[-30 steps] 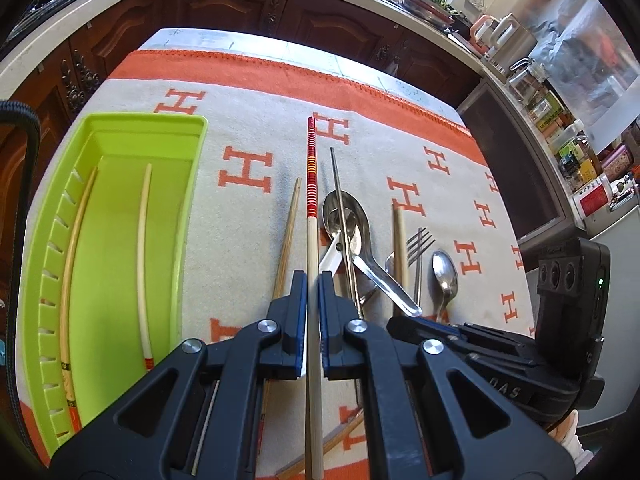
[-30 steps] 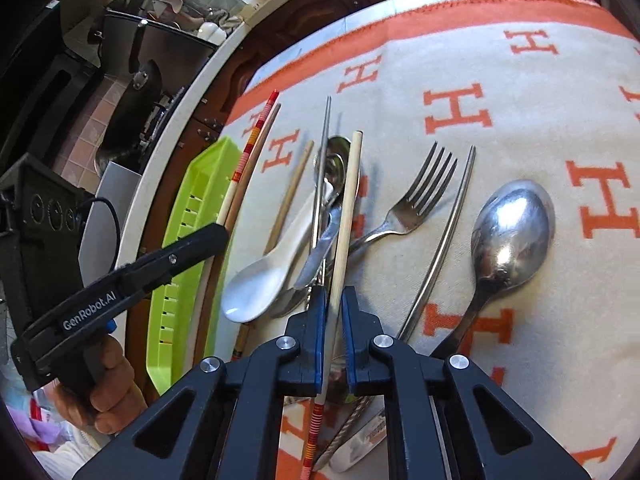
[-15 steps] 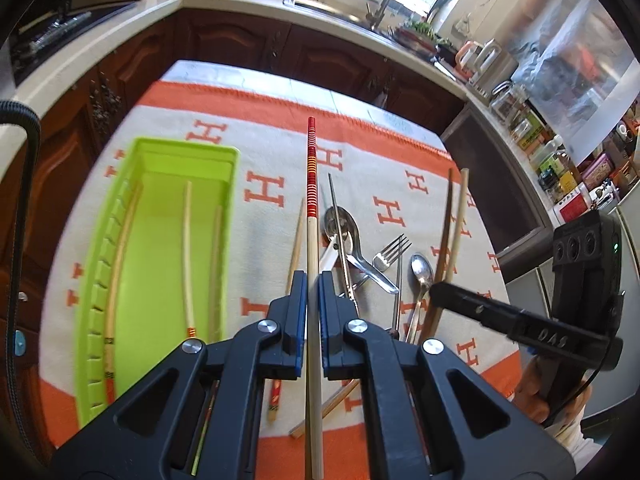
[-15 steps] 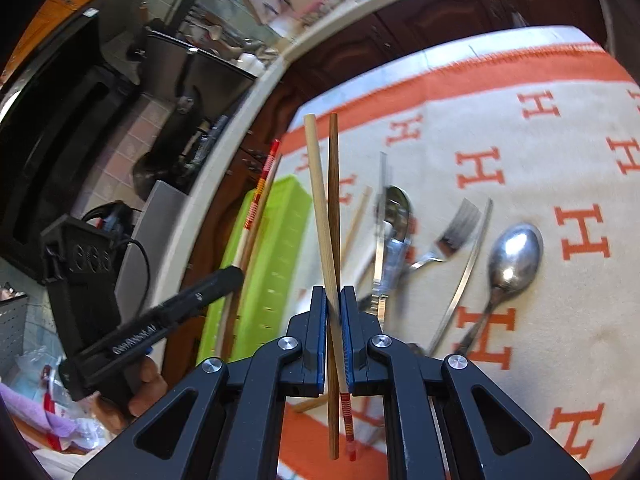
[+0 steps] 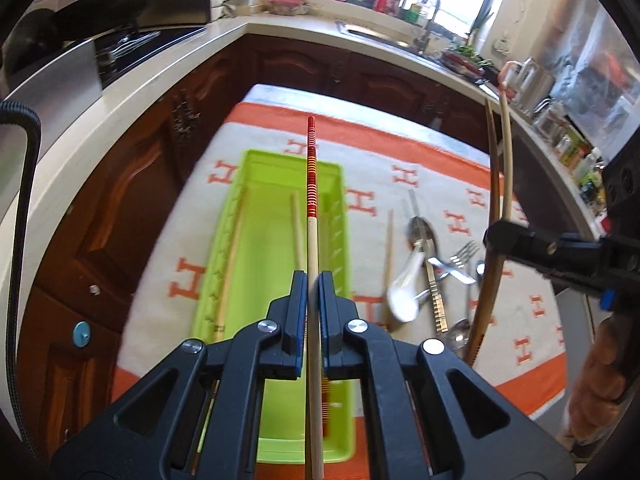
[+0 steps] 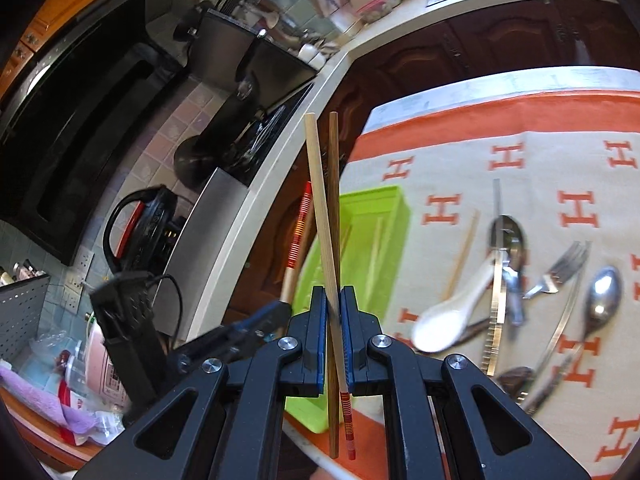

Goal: Organize utensils
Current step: 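Lower the held chopsticks into the green tray and open both tools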

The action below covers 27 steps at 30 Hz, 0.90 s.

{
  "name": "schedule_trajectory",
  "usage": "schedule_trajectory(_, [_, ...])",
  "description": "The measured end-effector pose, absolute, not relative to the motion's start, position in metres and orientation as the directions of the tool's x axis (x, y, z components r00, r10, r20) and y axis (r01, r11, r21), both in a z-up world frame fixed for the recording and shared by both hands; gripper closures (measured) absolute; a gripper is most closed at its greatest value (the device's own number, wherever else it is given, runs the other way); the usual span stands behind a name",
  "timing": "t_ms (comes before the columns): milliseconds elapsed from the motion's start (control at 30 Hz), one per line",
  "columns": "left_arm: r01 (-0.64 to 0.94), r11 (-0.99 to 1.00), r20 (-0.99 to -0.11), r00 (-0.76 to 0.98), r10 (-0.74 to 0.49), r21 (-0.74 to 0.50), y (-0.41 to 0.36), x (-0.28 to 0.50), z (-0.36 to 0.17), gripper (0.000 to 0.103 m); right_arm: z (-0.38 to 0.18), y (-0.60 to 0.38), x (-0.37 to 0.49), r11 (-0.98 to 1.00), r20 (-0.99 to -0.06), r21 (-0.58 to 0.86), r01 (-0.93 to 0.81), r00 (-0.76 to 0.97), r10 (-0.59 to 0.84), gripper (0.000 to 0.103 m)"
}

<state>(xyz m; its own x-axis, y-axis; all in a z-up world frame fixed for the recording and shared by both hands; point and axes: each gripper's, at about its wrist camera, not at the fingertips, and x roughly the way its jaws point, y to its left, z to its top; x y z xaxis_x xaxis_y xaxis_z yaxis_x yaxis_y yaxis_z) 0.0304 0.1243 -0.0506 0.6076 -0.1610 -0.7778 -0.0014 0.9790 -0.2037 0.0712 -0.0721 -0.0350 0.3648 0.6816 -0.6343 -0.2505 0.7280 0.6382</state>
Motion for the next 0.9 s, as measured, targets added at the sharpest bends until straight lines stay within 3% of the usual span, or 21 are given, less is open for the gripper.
schedule_trajectory(333, [-0.032,0.976,-0.793,0.589,-0.155,-0.214,0.143,0.041,-0.081,0.100,-0.052,-0.013,0.097,0.724,-0.658,0.641,-0.255,0.303,0.689,0.097])
schedule_trajectory(900, [-0.041,0.952,-0.805,0.546,-0.234,-0.305,0.160,0.056,-0.103,0.100,-0.102,0.008,0.130,0.781,-0.729,0.597,-0.181,0.284,0.623,0.096])
